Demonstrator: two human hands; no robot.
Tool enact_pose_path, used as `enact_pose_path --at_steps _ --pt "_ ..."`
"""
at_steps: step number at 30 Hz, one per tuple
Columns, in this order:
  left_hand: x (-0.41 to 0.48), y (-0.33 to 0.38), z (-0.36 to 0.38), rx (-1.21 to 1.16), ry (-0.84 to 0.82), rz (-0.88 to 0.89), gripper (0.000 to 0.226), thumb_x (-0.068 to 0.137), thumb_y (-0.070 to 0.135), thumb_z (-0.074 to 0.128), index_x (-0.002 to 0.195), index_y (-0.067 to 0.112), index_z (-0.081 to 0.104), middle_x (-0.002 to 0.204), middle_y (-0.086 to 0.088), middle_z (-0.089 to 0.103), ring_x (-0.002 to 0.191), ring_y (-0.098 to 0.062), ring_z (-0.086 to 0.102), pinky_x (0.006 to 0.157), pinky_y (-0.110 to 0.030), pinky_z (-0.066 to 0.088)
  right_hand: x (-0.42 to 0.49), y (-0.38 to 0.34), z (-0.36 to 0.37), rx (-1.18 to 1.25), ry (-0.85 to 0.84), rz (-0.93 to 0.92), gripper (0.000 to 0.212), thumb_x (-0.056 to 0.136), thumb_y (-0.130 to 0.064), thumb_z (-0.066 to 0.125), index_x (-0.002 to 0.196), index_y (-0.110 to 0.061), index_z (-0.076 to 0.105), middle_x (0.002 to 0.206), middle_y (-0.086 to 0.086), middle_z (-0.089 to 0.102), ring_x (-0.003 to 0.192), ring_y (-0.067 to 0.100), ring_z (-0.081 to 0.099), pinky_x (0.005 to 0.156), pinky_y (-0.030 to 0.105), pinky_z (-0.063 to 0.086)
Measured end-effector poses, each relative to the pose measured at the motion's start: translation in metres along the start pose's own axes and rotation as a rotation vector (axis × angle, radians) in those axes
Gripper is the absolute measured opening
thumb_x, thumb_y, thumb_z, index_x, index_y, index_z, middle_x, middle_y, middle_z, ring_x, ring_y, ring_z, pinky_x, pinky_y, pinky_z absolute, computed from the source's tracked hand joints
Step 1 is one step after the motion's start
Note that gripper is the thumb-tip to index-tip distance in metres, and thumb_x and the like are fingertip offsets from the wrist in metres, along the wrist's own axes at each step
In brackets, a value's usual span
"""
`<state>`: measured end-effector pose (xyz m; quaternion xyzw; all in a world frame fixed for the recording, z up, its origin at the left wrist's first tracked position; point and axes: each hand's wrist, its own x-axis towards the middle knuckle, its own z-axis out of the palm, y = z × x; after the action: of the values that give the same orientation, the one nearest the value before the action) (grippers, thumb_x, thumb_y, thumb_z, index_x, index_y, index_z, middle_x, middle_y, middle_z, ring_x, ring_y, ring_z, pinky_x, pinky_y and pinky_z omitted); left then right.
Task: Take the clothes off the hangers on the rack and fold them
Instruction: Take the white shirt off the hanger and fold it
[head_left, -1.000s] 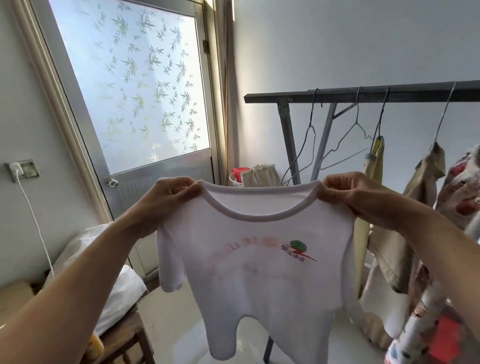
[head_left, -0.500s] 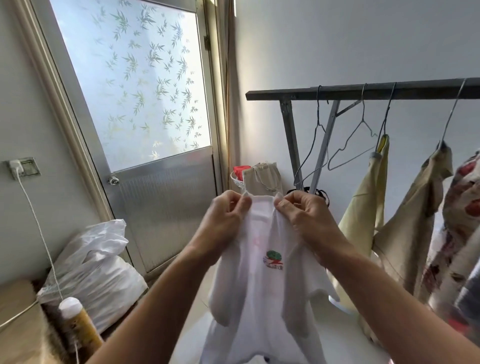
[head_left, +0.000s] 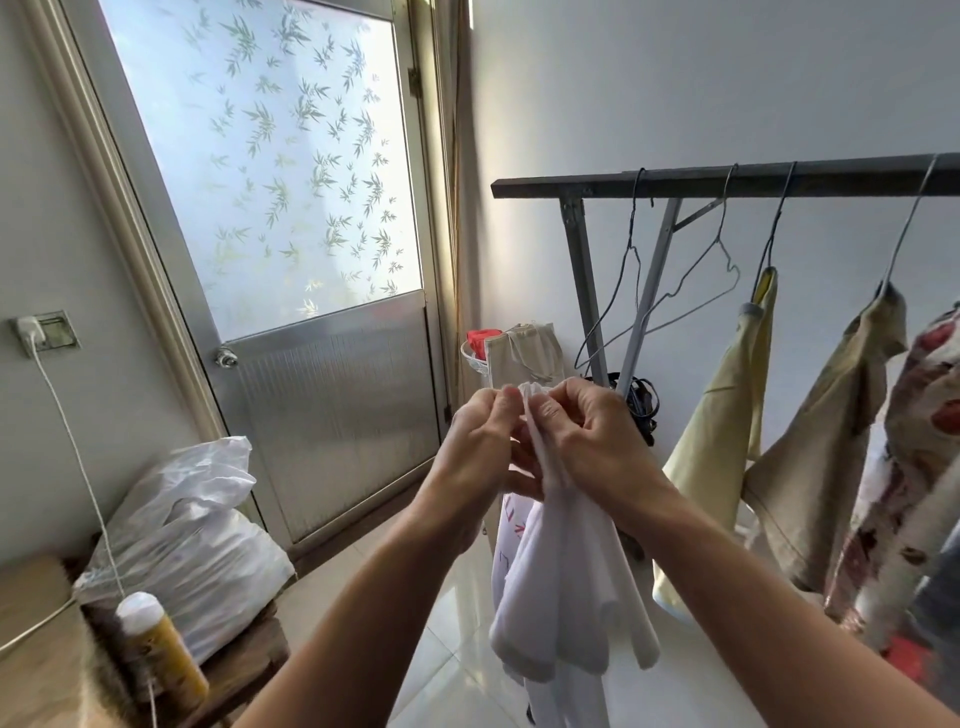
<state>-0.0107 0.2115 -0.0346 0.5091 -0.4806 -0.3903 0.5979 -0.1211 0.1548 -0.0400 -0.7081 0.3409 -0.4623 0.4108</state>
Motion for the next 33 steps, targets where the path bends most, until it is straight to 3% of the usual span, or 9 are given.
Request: enact_pose_path --at_steps 6,9,11,14,16,19,26,30,33 --pt "-0.006 0.007 -0.001 -0.135 -0.064 -0.033 0.047 0.102 0.045 0.031 0.106 0.01 0.062 0.089 -0.012 0.075 0.079 -0.028 0.074 0.062 -0.033 0.06 -0.001 0.001 -0.009 -0.031 -0.098 -0.017 0.023 0.085 -0.028 0.072 0.096 -0.009 0.065 0.087 0.007 0.072 0.079 0.017 0.072 0.067 0.025 0.058" --pt "0.003 0.004 -0.012 0.28 0.024 0.128 0.029 0.101 0.036 0.045 0.115 0.017 0.061 0.115 -0.012 0.064 0.091 -0.02 0.071 0.068 -0.028 0.059 0.003 -0.002 -0.017 0.022 -0.112 -0.024 0.013 0.093 -0.023 0.063 0.092 -0.01 0.067 0.086 0.006 0.07 0.076 0.011 0.068 0.063 0.018 0.053" --pt "0.015 0.006 -0.025 0.594 0.089 0.347 0.038 0.093 0.043 0.058 0.128 0.028 0.055 0.136 -0.004 0.047 0.116 -0.013 0.054 0.086 -0.02 0.048 0.004 -0.007 -0.024 0.041 -0.178 -0.039 0.016 0.093 -0.023 0.062 0.092 -0.008 0.067 0.081 0.003 0.068 0.071 0.005 0.063 0.061 0.014 0.049" --pt "0.031 0.018 -0.035 0.789 -0.176 0.437 0.055 0.081 0.059 0.063 0.131 0.039 0.051 0.151 0.006 0.033 0.138 -0.009 0.028 0.108 -0.025 0.027 0.005 -0.016 -0.032 0.086 -0.306 -0.086 0.017 0.092 -0.017 0.062 0.093 0.0 0.066 0.078 0.003 0.065 0.07 0.006 0.06 0.062 0.016 0.05" --pt "0.037 0.026 -0.037 0.741 -0.306 0.376 0.038 0.08 0.053 0.068 0.112 0.033 0.064 0.136 -0.001 0.054 0.128 -0.011 0.047 0.106 -0.033 0.04 0.006 -0.019 -0.034 0.145 -0.329 -0.117 0.019 0.089 -0.019 0.063 0.09 0.0 0.065 0.076 0.001 0.065 0.072 0.009 0.06 0.065 0.02 0.051" --pt "0.043 0.031 -0.035 0.58 -0.338 0.333 0.024 0.086 0.029 0.069 0.1 0.01 0.072 0.103 -0.017 0.068 0.094 -0.023 0.067 0.08 -0.039 0.058 0.008 -0.017 -0.038 0.201 -0.267 -0.141 0.027 0.083 -0.028 0.063 0.09 -0.003 0.064 0.08 0.006 0.065 0.075 0.014 0.061 0.069 0.027 0.051" --pt "0.045 0.027 -0.014 0.54 -0.255 0.413 0.03 0.091 0.027 0.063 0.094 -0.003 0.064 0.089 -0.02 0.064 0.076 -0.027 0.066 0.066 -0.043 0.057 0.004 -0.004 -0.045 0.215 -0.165 -0.126 0.019 0.09 -0.021 0.062 0.099 -0.004 0.061 0.083 0.013 0.067 0.075 0.021 0.064 0.068 0.033 0.053" --pt "0.047 0.032 -0.013 0.547 -0.205 0.449 0.027 0.094 0.025 0.062 0.088 -0.001 0.057 0.077 -0.018 0.063 0.062 -0.015 0.061 0.053 -0.035 0.051 -0.005 0.018 -0.052 0.199 -0.212 0.027 0.027 0.086 -0.006 0.07 0.109 -0.01 0.058 0.093 0.012 0.073 0.086 0.027 0.071 0.074 0.038 0.059" --pt "0.046 0.037 -0.018 0.545 -0.182 0.457 0.022 0.095 0.027 0.06 0.09 0.006 0.059 0.069 0.001 0.062 0.057 -0.005 0.061 0.049 -0.02 0.046 -0.017 0.041 -0.048 0.096 -0.202 0.107 0.028 0.078 -0.009 0.073 0.103 -0.016 0.063 0.09 0.006 0.074 0.086 0.026 0.071 0.075 0.042 0.059"
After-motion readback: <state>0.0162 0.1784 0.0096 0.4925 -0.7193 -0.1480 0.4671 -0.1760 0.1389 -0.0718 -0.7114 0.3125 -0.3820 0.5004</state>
